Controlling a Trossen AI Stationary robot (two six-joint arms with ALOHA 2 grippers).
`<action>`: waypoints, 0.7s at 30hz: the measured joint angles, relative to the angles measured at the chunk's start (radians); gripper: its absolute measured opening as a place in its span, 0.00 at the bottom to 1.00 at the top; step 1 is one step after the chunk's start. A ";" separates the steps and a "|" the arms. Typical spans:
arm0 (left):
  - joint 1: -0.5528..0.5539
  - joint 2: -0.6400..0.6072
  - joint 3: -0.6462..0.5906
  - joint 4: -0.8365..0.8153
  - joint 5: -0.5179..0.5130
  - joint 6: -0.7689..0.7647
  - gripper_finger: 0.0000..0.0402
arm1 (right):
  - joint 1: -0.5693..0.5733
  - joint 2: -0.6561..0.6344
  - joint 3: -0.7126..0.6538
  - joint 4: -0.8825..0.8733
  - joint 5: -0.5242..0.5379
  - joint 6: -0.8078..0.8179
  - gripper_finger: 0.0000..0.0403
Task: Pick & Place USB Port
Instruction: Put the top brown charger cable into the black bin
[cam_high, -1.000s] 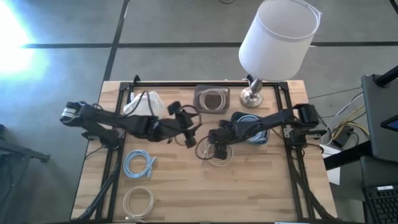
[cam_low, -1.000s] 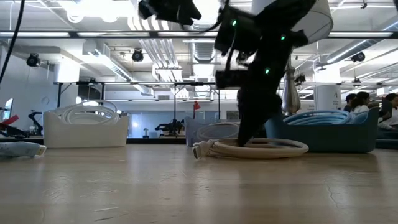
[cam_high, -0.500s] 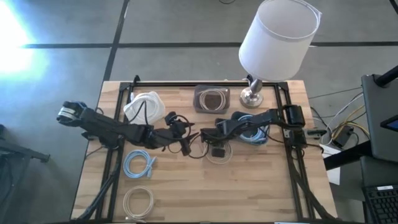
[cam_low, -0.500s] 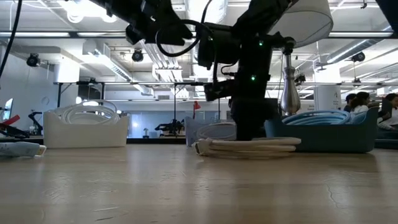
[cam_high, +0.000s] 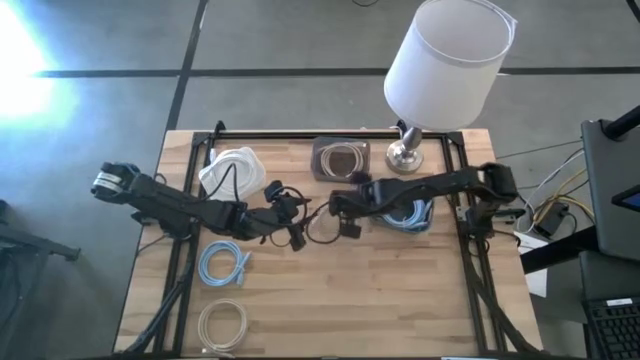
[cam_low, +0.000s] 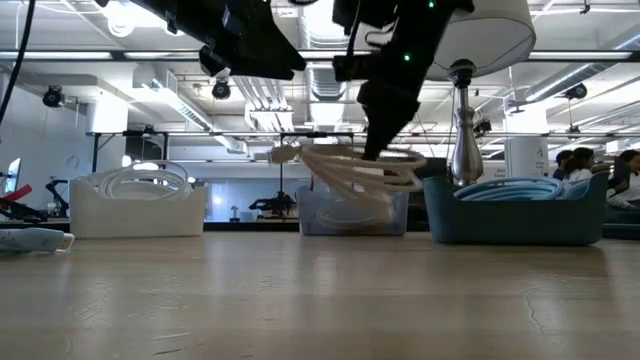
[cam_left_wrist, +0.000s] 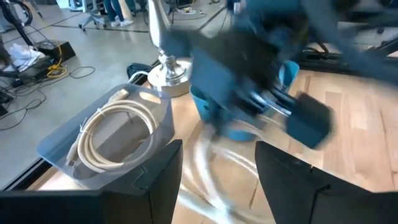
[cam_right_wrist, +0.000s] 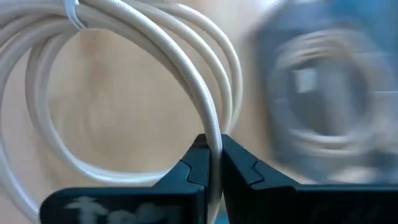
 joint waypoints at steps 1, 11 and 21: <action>0.000 0.000 0.000 0.001 0.000 0.000 0.51 | -0.001 -0.017 0.000 0.001 0.063 0.000 0.04; 0.000 0.000 0.000 0.008 0.000 -0.002 0.51 | -0.027 -0.114 -0.003 0.061 0.529 0.006 0.03; 0.000 0.000 0.000 0.009 0.001 -0.004 0.51 | -0.181 -0.050 -0.029 0.184 0.574 0.024 0.03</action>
